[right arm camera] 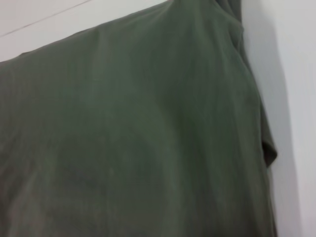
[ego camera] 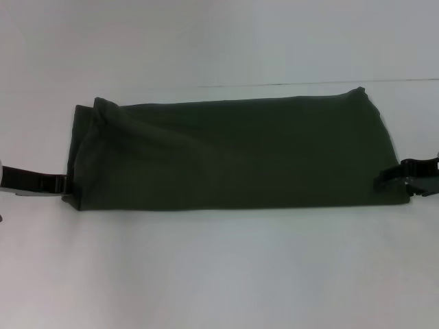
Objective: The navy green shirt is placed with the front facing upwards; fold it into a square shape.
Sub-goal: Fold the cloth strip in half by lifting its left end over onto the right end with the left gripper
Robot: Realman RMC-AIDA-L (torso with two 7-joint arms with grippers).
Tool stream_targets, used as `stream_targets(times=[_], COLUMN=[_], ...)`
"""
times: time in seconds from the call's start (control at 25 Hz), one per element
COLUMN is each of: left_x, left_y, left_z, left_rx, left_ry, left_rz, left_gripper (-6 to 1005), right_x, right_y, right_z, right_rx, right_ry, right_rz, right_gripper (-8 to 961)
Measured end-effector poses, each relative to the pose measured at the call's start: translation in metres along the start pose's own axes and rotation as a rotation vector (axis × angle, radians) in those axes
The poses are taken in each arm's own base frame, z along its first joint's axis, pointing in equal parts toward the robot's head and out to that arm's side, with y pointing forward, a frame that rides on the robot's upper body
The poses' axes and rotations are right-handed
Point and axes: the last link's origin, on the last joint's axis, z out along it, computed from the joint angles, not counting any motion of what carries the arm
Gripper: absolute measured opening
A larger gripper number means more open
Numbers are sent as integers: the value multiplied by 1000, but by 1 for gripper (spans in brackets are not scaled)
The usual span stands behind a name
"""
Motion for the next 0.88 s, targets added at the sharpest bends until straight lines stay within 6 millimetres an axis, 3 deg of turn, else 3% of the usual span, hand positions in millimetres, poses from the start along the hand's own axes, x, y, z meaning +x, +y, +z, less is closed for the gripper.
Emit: stream_targets(times=[0.16,0.36,0.48,0.68,0.88], left_x=[0,-1,-1,-1,-1], left_y=[0,0,0,-1,0], left_z=[0,0,0,0,0], left_rx=[0,0,1,1,0], left_ry=[0,-1,-1,0,-2], left_rz=[1,1,1,0,1], left_gripper=[8,8,8,8,9], right_x=[1,2,2,1,1], right_y=[-2,-2,-2,-2,-3], right_z=[0,0,0,0,-1], right_rx=[4,5,6,6,7], right_ry=[2,3,3,3,3], right_rz=[2,1,-2,-5,-7], right_gripper=[835,600,383,146,19])
